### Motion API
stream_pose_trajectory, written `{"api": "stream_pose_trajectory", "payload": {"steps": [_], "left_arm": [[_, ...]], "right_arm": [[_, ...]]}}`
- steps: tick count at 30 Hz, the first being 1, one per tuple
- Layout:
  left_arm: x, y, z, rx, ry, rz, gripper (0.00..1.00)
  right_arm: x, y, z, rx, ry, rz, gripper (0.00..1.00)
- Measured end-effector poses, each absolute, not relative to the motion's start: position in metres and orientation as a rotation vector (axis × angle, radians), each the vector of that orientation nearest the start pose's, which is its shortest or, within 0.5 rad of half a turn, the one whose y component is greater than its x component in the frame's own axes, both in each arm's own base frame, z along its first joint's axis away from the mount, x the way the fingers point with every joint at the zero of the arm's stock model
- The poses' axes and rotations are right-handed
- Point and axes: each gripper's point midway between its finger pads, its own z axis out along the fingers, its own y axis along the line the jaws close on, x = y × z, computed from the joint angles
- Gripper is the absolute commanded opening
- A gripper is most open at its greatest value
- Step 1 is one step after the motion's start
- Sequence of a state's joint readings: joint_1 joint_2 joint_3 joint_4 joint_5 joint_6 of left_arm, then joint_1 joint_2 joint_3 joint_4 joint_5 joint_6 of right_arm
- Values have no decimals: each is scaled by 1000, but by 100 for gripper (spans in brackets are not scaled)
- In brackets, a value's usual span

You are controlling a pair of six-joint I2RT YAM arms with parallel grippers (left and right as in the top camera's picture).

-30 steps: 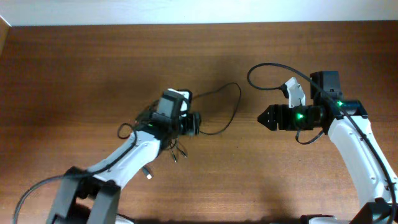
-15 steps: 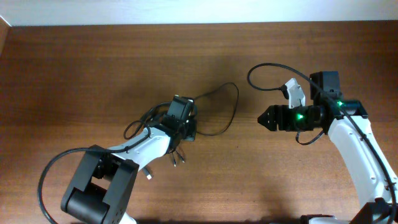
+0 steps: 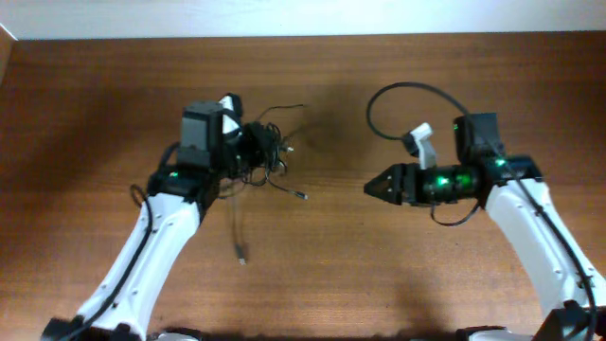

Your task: Untangle cables

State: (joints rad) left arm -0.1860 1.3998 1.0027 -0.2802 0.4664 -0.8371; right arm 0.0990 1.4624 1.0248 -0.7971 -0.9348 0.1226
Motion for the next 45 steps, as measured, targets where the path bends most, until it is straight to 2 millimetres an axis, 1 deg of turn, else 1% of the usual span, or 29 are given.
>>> {"api": "stream_pose_trajectory", "payload": {"steps": [1,3,6,9,11,15,16,19,21,23,25,26,27,28,30,31,33,35,37,38,39,40,41,43,44,45], "left_arm": [[380,-151,201,-522,2308,-1100,0],[381,-160,216,-468,2264,-1187,0],[373,-181,239,-269,2216,-1340,0],[359,-196,257,-47,2162,-1450,0],[349,-202,262,52,2149,-1498,0],[337,-208,267,170,2126,-1553,0],[336,-209,268,186,2121,-1561,0],[333,-210,269,210,2115,-1570,0],[333,-210,269,213,2113,-1569,0],[334,-210,269,212,2113,-1568,0],[334,-210,270,214,2111,-1569,0],[333,-210,270,214,2111,-1572,0],[333,-210,271,217,2109,-1576,0],[331,-211,270,227,2106,-1583,0],[330,-212,268,240,2099,-1598,0],[330,-209,267,236,2100,-1607,0],[334,-198,264,201,2106,-1613,0],[340,-181,258,128,2125,-1614,0],[340,-170,253,80,2146,-1621,0],[340,-165,250,63,2155,-1618,0],[349,-143,255,30,2122,-1569,0],[354,-123,258,-10,2102,-1520,0],[355,-115,257,-24,2100,-1498,0],[353,-109,250,-43,2127,-1474,0],[352,-109,248,-43,2136,-1465,0],[353,-109,246,-30,2135,-1450,0]], "right_arm": [[286,176,161,-220,2560,1375,72],[294,193,164,-258,2487,1412,72],[301,223,179,-324,2380,1477,72],[303,244,195,-343,2316,1537,72],[303,254,202,-326,2303,1568,72],[309,262,212,-252,2281,1599,70],[310,264,213,-234,2283,1606,68],[310,271,210,-155,2323,1596,68],[309,278,206,-105,2348,1575,61],[306,287,203,-74,2370,1551,36],[303,293,199,-48,2392,1528,7],[301,296,194,-25,2416,1499,4],[299,294,185,19,2457,1453,4],[300,287,172,102,2519,1366,4],[307,268,160,241,2578,1217,4],[309,258,157,295,2592,1149,4],[316,240,158,372,2590,1073,4],[327,224,162,407,2566,1047,4],[329,214,159,429,2576,1033,4],[331,200,153,471,2591,971,4],[330,160,124,596,2641,813,4],[329,125,96,733,2671,677,4],[327,109,85,775,2692,616,4],[328,89,81,818,2685,573,5],[330,84,82,818,2676,575,13],[333,84,84,788,2673,598,29]]}}
